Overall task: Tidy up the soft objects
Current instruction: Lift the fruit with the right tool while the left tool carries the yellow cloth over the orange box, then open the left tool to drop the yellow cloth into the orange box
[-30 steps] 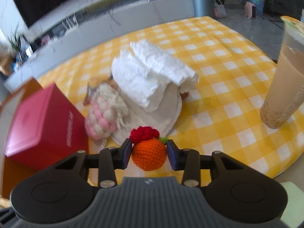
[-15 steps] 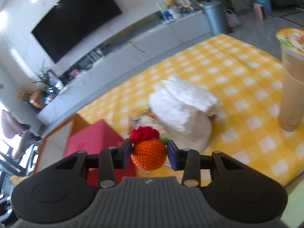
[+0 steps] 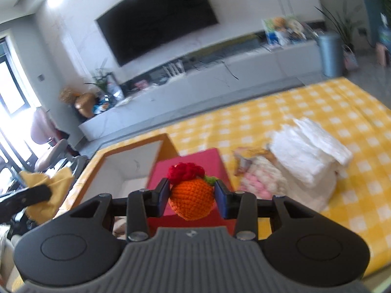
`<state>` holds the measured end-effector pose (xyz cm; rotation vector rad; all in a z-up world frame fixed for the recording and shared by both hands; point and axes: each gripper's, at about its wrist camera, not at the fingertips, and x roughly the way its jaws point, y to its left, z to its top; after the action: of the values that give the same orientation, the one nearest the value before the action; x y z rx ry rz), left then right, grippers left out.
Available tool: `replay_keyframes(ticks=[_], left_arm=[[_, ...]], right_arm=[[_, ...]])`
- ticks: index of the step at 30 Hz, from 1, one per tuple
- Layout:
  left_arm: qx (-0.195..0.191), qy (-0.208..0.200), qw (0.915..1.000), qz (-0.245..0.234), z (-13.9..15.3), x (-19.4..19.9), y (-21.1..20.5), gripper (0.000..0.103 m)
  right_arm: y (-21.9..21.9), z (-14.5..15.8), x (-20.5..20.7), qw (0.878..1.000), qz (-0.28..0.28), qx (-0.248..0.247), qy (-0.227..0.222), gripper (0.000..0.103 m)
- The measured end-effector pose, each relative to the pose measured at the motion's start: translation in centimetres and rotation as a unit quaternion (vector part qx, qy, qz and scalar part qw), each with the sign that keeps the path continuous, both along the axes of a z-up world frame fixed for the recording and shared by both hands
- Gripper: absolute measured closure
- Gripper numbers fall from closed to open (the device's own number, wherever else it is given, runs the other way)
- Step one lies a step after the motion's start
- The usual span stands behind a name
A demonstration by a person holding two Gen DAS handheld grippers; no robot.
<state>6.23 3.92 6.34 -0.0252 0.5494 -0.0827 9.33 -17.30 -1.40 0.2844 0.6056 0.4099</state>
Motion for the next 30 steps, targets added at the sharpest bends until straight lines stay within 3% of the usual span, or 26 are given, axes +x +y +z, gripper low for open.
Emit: replay_keyframes(ticks=[4,8,19,24,30], left_arm=[[-0.002,0.009,0.9997,0.022,-0.7,1.8,2.3,0.092],[-0.038,0.015,0.9985,0.036,-2.5,2.0,5.4,0.092],[-0.089,0.043,0.9934,0.057,-5.1,2.0,10.8,0.093],[-0.068,0.044,0.9952,0.055,-5.0,1.7,10.7,0.093],[-0.057,0.050,0.9957,0.053,-5.7,2.4,10.3,0.091]], right_arm=[[1.7,1.2,-1.0,0.999,0.013,0.018,-0.028,0.063],[3.6,1.9,-1.8,0.998,0.035,0.034,-0.039,0.063],[14.4,-0.7,-0.3,0.992,0.120,-0.030,-0.003,0.063],[17.8,-3.0,0.6,0.988,0.131,-0.072,0.026,0.063],[18.3,-4.0,0.7,0.986,0.132,-0.092,0.038,0.063]])
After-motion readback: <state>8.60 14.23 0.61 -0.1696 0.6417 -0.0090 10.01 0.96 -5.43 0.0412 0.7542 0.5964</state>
